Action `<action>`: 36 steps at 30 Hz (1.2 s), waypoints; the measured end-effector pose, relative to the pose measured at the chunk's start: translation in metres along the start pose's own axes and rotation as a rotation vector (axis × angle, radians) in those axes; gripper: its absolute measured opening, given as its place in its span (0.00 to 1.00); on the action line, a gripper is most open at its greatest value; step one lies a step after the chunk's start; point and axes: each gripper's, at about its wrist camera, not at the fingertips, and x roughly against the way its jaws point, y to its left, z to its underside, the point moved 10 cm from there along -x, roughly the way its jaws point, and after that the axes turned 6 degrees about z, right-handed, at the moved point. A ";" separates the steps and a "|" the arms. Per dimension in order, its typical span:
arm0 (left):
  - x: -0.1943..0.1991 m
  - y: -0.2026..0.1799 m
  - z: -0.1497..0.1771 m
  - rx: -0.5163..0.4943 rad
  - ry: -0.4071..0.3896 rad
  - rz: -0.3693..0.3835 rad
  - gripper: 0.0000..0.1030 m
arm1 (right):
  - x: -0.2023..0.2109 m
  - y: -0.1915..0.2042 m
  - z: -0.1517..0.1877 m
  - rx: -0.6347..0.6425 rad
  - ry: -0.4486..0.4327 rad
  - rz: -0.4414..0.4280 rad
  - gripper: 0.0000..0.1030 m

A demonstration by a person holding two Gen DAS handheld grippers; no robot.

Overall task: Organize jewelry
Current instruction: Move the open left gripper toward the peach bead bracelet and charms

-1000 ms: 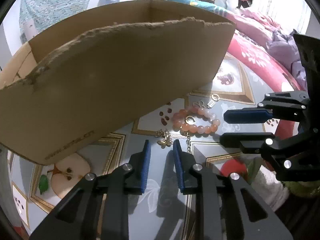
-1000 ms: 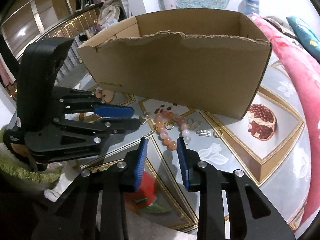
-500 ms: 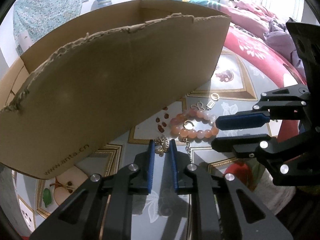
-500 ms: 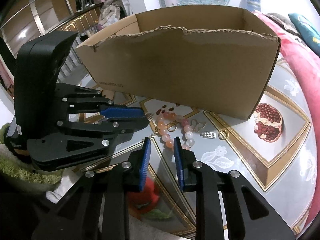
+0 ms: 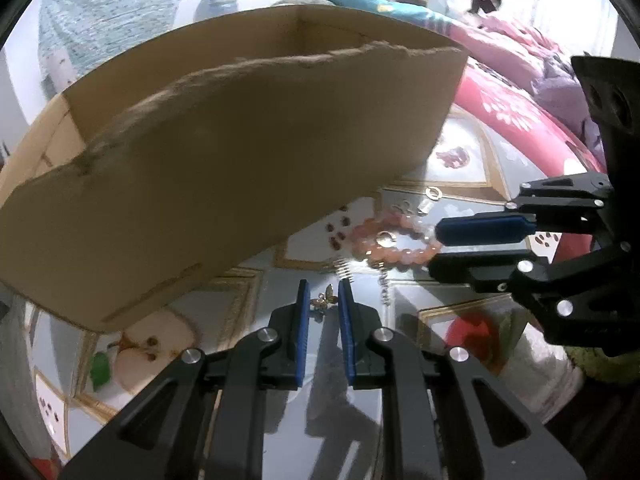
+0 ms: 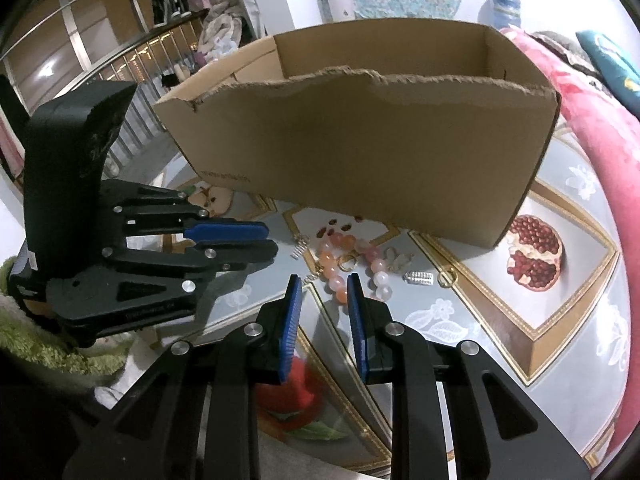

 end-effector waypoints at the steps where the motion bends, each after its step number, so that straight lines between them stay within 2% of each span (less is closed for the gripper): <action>1: 0.002 0.003 0.001 0.010 -0.004 -0.007 0.13 | 0.000 0.002 -0.001 0.001 -0.004 -0.005 0.21; 8: 0.013 0.023 0.011 0.072 -0.015 -0.040 0.13 | -0.014 0.032 -0.009 0.057 -0.013 -0.034 0.19; 12: 0.017 0.026 0.015 0.085 -0.026 -0.037 0.13 | -0.029 0.038 -0.015 0.133 -0.013 0.010 0.17; 19: 0.018 0.032 0.016 0.094 -0.037 -0.027 0.13 | -0.047 0.031 -0.027 0.153 0.013 0.049 0.17; 20: 0.018 0.032 0.016 0.098 -0.038 -0.025 0.12 | -0.049 0.032 -0.028 0.153 0.017 0.050 0.17; 21: 0.017 0.034 0.017 0.102 -0.037 -0.022 0.05 | -0.051 0.032 -0.029 0.153 0.020 0.052 0.17; 26: 0.016 0.039 0.020 0.114 -0.033 -0.018 0.04 | -0.058 0.040 -0.031 0.173 0.029 0.065 0.17; 30: 0.016 0.040 0.020 0.117 -0.035 -0.013 0.04 | -0.064 0.044 -0.030 0.200 0.046 0.086 0.07; 34: 0.015 0.041 0.020 0.122 -0.038 -0.011 0.04 | -0.067 0.048 -0.030 0.203 0.051 0.076 0.04; 35: 0.015 0.041 0.020 0.122 -0.039 -0.011 0.04 | -0.065 0.047 -0.031 0.192 0.051 0.068 0.00; 36: 0.016 0.042 0.020 0.121 -0.040 -0.012 0.04 | -0.063 0.045 -0.031 0.176 0.051 0.058 0.00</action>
